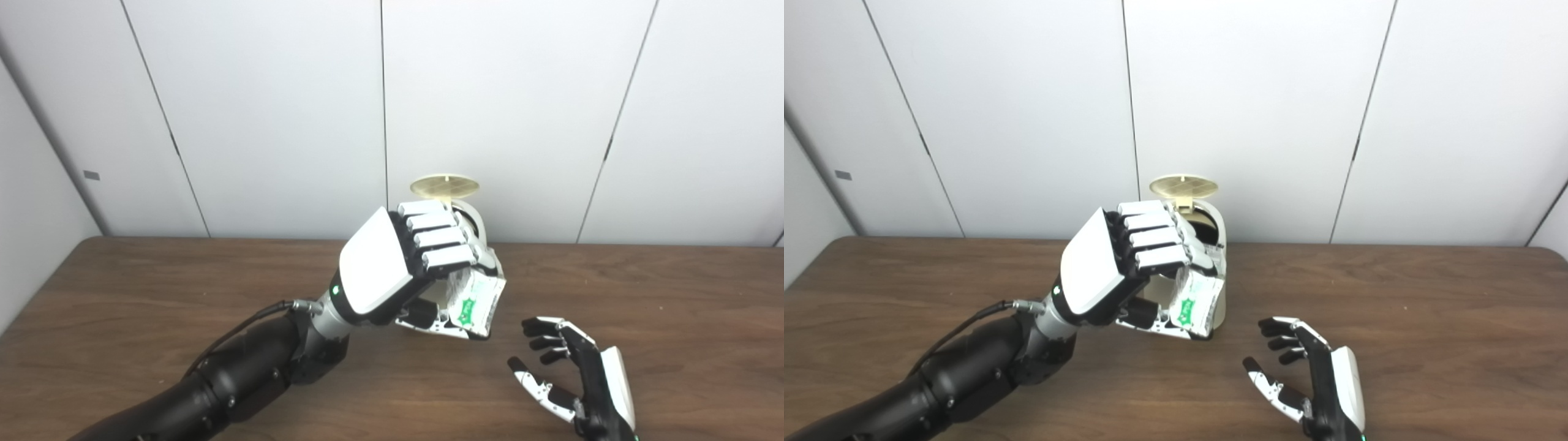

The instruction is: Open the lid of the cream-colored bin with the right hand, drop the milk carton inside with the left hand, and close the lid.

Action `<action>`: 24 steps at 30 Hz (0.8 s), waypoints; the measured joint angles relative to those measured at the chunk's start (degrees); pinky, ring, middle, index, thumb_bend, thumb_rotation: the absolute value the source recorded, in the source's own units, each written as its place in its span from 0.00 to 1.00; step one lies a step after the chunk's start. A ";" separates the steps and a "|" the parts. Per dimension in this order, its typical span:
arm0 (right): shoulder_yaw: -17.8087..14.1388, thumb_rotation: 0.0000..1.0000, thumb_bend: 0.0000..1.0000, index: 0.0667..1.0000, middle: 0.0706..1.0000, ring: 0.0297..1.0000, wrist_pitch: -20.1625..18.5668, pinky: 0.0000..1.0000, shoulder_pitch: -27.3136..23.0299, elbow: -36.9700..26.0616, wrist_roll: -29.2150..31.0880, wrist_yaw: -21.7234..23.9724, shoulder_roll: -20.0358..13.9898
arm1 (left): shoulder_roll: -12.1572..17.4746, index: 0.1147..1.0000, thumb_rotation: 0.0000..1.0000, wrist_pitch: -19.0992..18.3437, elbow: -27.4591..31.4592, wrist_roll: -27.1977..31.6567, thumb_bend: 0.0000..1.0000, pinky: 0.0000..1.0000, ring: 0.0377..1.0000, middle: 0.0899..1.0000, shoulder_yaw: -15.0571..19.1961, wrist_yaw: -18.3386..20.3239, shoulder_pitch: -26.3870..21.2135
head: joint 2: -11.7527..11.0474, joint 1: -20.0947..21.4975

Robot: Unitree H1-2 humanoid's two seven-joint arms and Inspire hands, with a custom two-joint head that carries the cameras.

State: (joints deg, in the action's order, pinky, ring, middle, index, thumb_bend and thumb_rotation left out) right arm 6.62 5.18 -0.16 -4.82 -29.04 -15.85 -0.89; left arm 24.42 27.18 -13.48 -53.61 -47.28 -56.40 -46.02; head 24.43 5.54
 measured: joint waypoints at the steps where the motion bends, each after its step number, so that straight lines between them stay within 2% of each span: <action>1: 0.01 0.00 0.29 0.60 0.60 0.56 0.00 0.46 0.01 0.00 -0.02 -0.04 0.04 | -0.14 0.40 0.00 0.02 -0.73 -0.06 0.51 0.38 0.45 0.42 -0.04 -0.01 -0.28 | 0.00 0.17; 19: 0.15 0.00 0.29 0.60 0.60 0.57 -0.01 0.46 0.15 -0.06 -0.05 -0.67 0.45 | 0.04 0.43 0.00 0.03 -11.78 1.35 0.51 0.36 0.43 0.42 -3.73 -4.29 -4.91 | -0.17 0.35; 24: 0.63 0.00 0.30 0.60 0.59 0.54 0.21 0.43 0.14 0.00 -0.30 -1.20 0.36 | -0.23 0.44 0.00 0.03 -16.24 1.95 0.50 0.37 0.43 0.42 -5.13 -7.30 -5.33 | -0.09 0.70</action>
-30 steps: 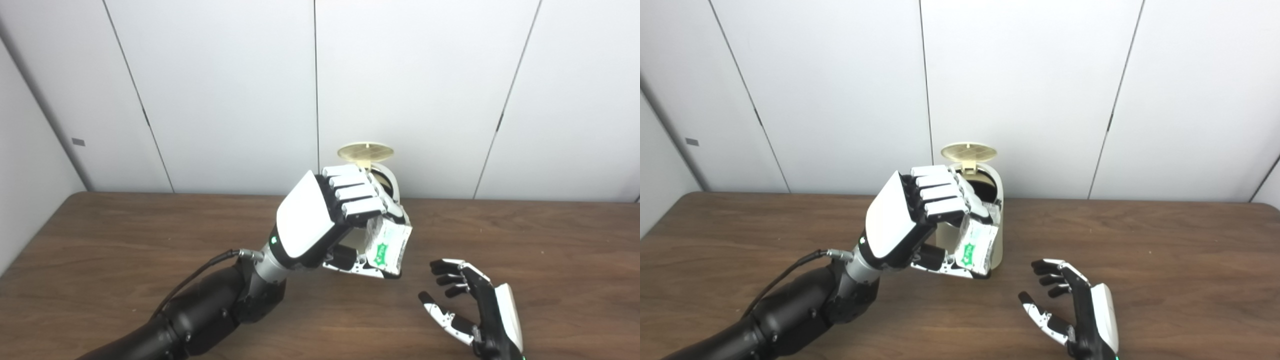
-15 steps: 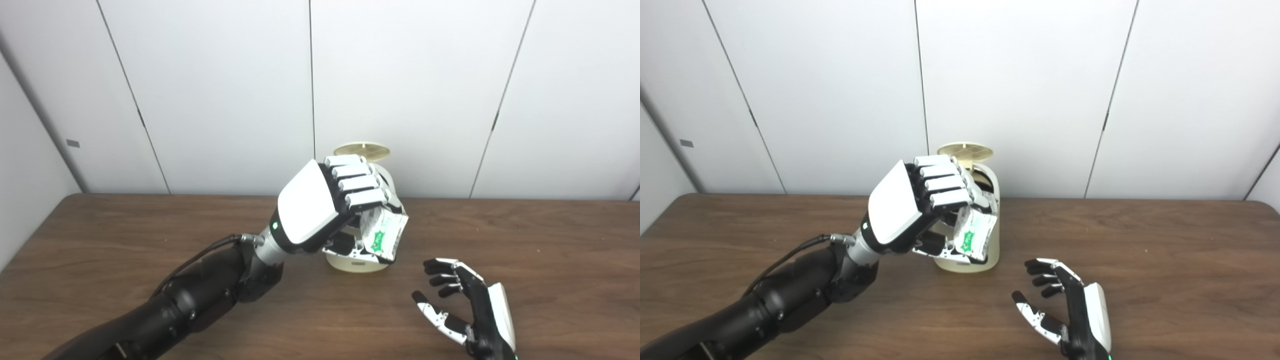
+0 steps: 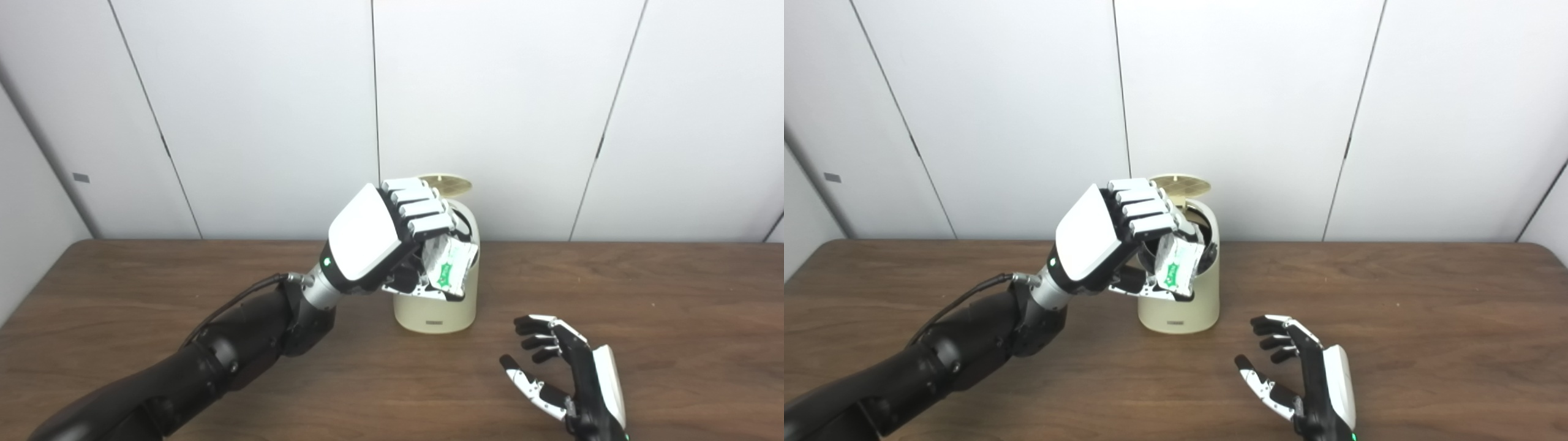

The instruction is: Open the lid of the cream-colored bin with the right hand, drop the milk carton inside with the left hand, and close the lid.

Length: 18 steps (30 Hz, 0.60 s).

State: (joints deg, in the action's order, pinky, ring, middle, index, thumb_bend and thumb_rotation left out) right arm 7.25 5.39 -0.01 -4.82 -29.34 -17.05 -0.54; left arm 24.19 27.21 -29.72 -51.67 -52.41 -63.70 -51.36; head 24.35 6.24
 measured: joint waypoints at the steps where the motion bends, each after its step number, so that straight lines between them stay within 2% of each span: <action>1: 0.20 0.00 0.30 0.60 0.59 0.54 0.07 0.44 -0.02 0.01 -0.04 0.00 -0.05 | -0.13 0.44 0.00 -0.01 -1.35 -0.03 0.50 0.37 0.43 0.41 -0.47 -0.94 -0.02 | -0.09 0.09; 5: 0.78 0.00 0.31 0.60 0.60 0.56 0.09 0.45 0.01 0.01 -0.50 -0.01 -0.11 | -0.78 0.44 0.00 0.03 -5.01 -0.03 0.50 0.36 0.43 0.41 -1.65 -4.92 -0.77 | -0.18 0.26; 13: 1.69 0.00 0.31 0.60 0.61 0.57 -0.11 0.45 -0.01 -0.05 -2.83 -0.59 -0.05 | -1.05 0.43 0.00 0.02 -8.05 0.04 0.51 0.36 0.44 0.41 -3.51 -6.03 -2.74 | -0.18 0.79; 18: 2.00 0.00 0.31 0.60 0.60 0.54 -0.39 0.42 0.05 -0.14 -3.74 -0.59 0.00 | -1.80 0.42 0.00 0.02 -11.81 1.30 0.51 0.37 0.45 0.41 -4.72 -7.16 -3.70 | 0.00 1.14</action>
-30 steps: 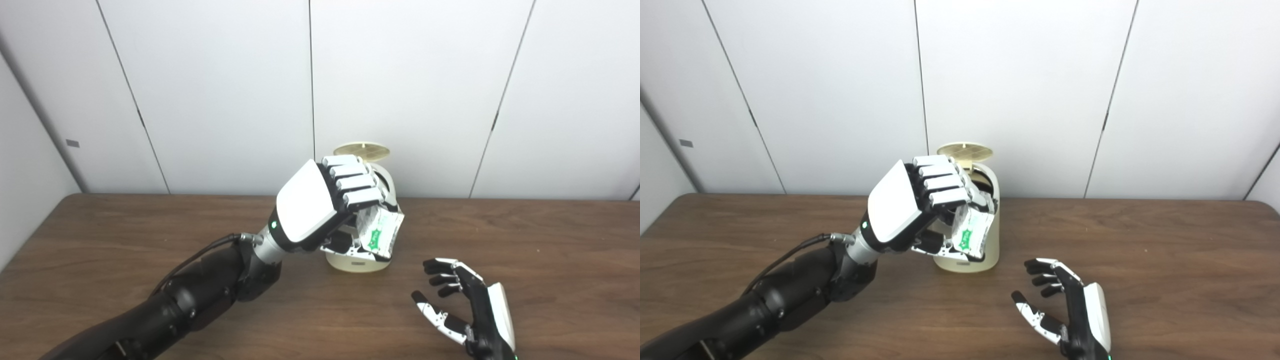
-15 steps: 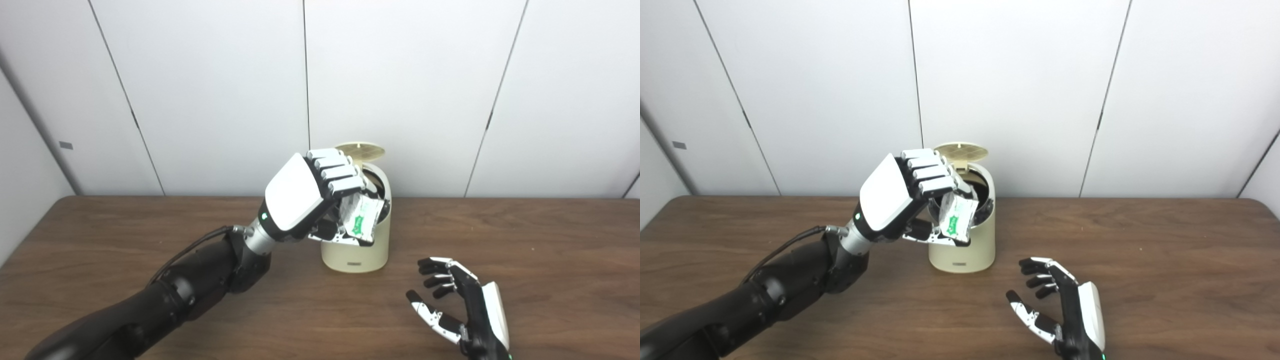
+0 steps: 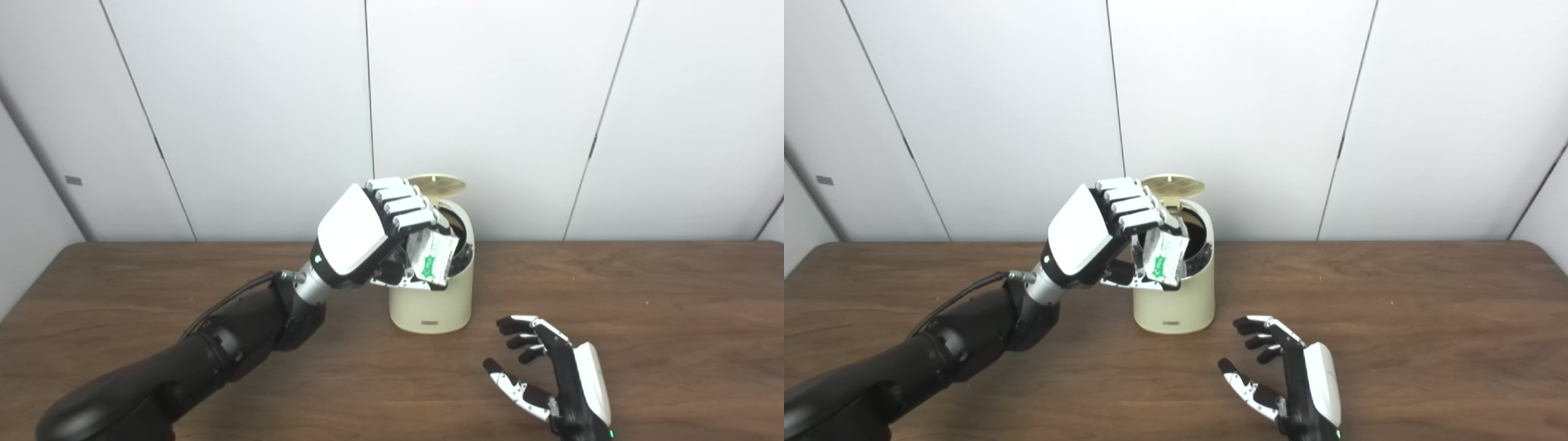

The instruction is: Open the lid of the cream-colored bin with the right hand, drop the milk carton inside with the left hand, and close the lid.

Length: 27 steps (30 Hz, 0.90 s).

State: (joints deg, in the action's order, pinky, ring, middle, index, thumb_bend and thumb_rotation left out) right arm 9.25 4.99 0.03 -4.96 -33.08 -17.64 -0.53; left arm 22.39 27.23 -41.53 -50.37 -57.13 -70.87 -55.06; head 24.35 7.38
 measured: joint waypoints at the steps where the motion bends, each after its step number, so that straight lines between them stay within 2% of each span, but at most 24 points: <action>1: 0.04 0.00 0.32 0.60 0.60 0.54 0.00 0.42 0.03 -0.02 -0.01 0.00 0.00 | -0.25 0.42 0.00 0.00 -0.85 0.60 0.51 0.37 0.45 0.41 -0.16 -0.04 -0.09 | 0.09 0.09; 7: 0.21 0.00 0.31 0.60 0.61 0.57 -0.01 0.45 0.06 -0.12 -0.67 0.00 0.02 | -1.78 0.41 0.00 -0.04 -2.71 6.75 0.51 0.35 0.44 0.42 -0.43 1.84 -0.05 | 0.26 0.35; 12: 0.29 0.00 0.31 0.60 0.60 0.56 0.04 0.44 0.05 -0.10 -0.72 0.00 0.02 | -1.97 0.40 0.00 -0.05 -3.18 9.74 0.51 0.35 0.43 0.43 -0.81 3.24 -0.04 | 0.35 0.26; 22: 0.30 0.00 0.31 0.59 0.60 0.56 0.13 0.45 0.01 -0.01 -0.69 -0.04 0.01 | -1.97 0.45 0.00 -0.08 -3.68 10.92 0.50 0.39 0.43 0.43 -0.42 5.09 -0.04 | 0.18 0.00; 27: 0.36 0.00 0.31 0.59 0.60 0.55 0.21 0.44 -0.07 0.11 -0.67 -0.11 0.01 | -1.79 0.44 0.00 -0.08 -3.68 12.34 0.52 0.41 0.48 0.43 -0.71 6.51 -0.04 | 0.18 -0.09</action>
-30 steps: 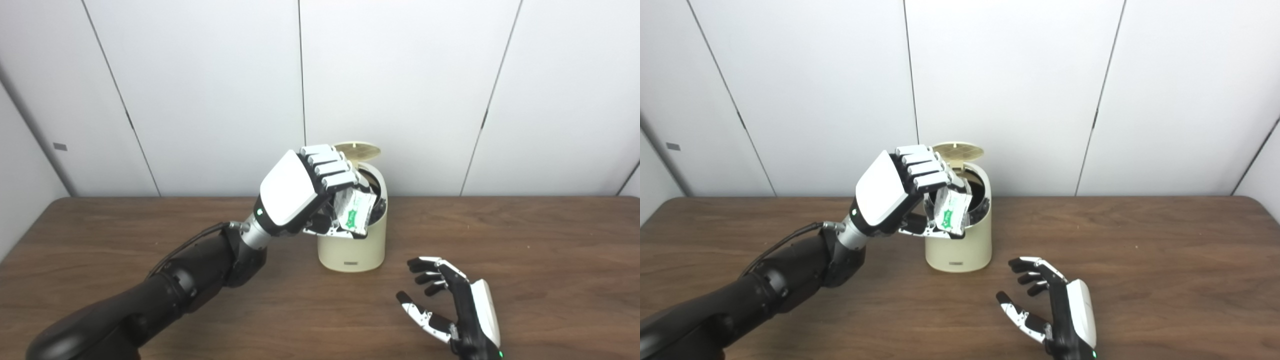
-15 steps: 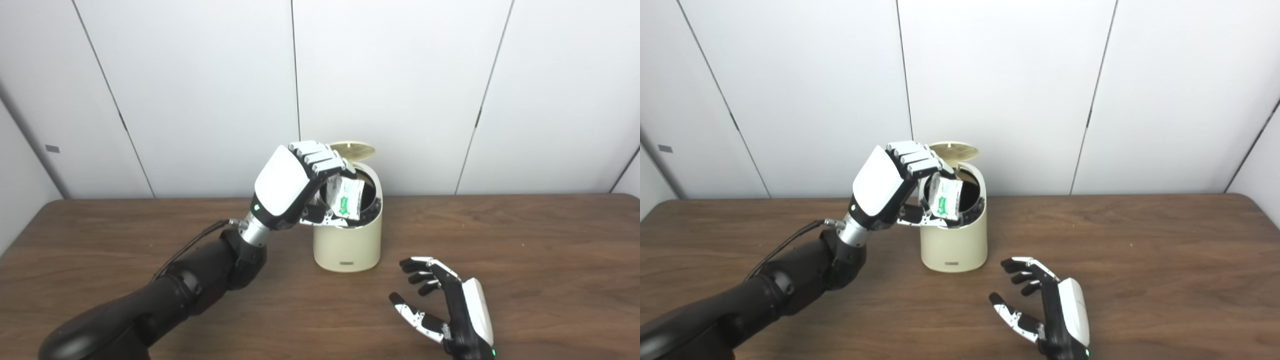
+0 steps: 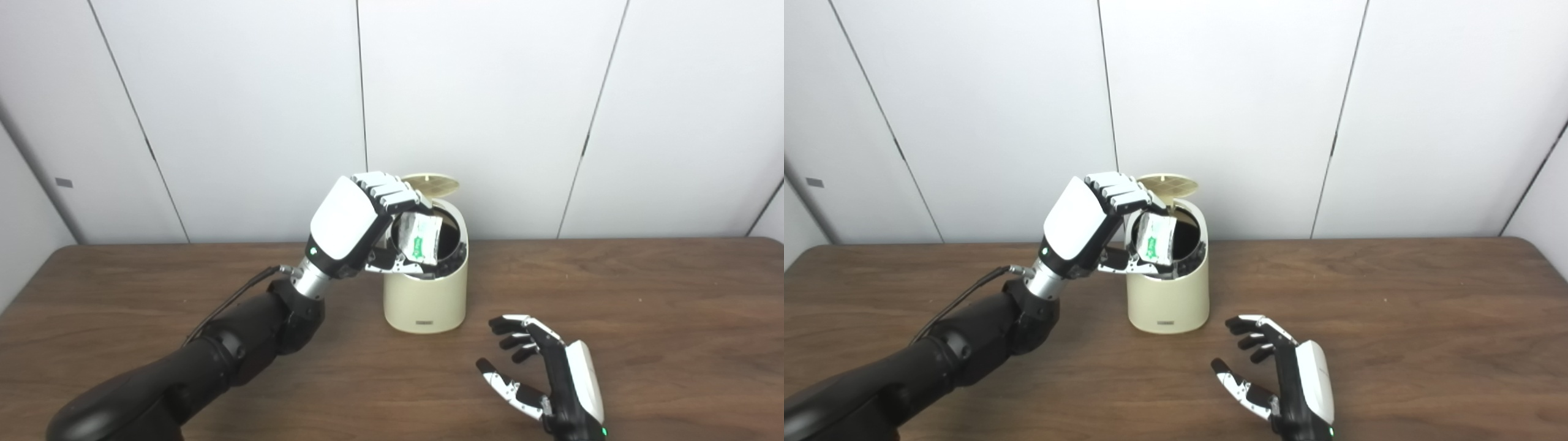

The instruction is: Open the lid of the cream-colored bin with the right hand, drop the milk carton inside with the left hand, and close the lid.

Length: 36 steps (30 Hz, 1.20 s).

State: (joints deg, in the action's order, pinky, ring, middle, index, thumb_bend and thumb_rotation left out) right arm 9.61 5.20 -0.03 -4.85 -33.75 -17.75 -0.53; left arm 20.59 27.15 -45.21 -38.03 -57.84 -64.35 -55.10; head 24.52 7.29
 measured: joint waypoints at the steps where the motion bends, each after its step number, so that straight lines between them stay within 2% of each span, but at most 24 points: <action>1: 0.01 0.00 0.31 0.59 0.60 0.56 0.00 0.45 -0.01 0.02 0.02 0.00 0.00 | 0.07 0.43 0.04 0.00 0.05 0.33 0.52 0.42 0.49 0.47 0.00 0.36 0.00 | -0.09 -0.09; 5: 0.03 0.00 0.31 0.59 0.60 0.56 0.00 0.45 -0.03 0.05 0.03 0.00 0.00 | 0.51 0.43 0.07 0.00 0.54 0.71 0.52 0.43 0.50 0.51 0.44 1.84 0.00 | 0.00 -0.18; 6: 0.05 0.00 0.31 0.59 0.60 0.55 0.00 0.44 -0.05 0.07 0.03 0.00 0.00 | 0.62 0.48 0.14 0.00 0.58 0.70 0.80 0.43 0.50 0.51 0.64 2.06 0.00 | -0.09 -0.18; 7: 0.07 0.00 0.31 0.59 0.60 0.55 0.00 0.44 -0.07 0.08 0.04 0.00 0.00 | 0.70 0.50 0.16 0.00 0.62 0.70 0.90 0.43 0.50 0.51 0.73 2.21 0.00 | -0.09 -0.18; 8: 0.10 0.00 0.32 0.59 0.59 0.54 0.00 0.43 -0.07 0.09 0.05 0.00 -0.01 | 0.81 0.52 0.17 0.00 0.76 0.70 0.96 0.43 0.51 0.52 0.79 2.44 0.00 | -0.09 -0.18; 10: 0.11 0.00 0.32 0.59 0.59 0.53 0.00 0.42 -0.08 0.09 0.07 0.00 -0.02 | 1.01 0.54 0.19 0.00 1.10 0.71 0.99 0.43 0.52 0.53 0.85 3.03 0.08 | -0.09 -0.18; 16: 0.10 0.00 0.32 0.59 0.59 0.55 0.00 0.44 -0.13 0.17 0.23 0.00 -0.05 | 1.33 0.57 0.29 -0.05 1.54 1.14 1.00 0.46 0.54 0.56 1.83 4.85 0.52 | -0.18 -0.18; 25: 0.13 0.00 0.32 0.59 0.60 0.56 0.26 0.45 -0.28 0.53 0.56 -0.19 -0.07 | 1.32 0.59 0.29 -0.04 2.55 1.20 1.00 0.48 0.56 0.58 3.31 6.35 0.91 | -0.26 -0.09; 34: 0.16 0.00 0.32 0.59 0.60 0.56 0.26 0.44 -0.28 0.53 0.73 -0.19 -0.08 | 1.33 0.56 0.30 -0.04 3.01 1.00 1.00 0.47 0.55 0.56 4.02 6.89 1.60 | -0.18 -0.09; 36: 0.17 0.00 0.32 0.59 0.59 0.54 0.26 0.42 -0.27 0.52 0.74 -0.19 -0.08 | 1.49 0.55 0.32 -0.07 3.61 0.99 0.96 0.48 0.55 0.55 3.48 6.01 1.60 | -0.18 -0.09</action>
State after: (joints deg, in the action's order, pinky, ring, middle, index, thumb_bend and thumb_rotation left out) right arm 9.78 5.47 -0.31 -4.33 -33.01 -17.94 -0.61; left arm 22.08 27.08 -41.60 -37.04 -54.36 -58.35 -53.50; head 24.35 7.21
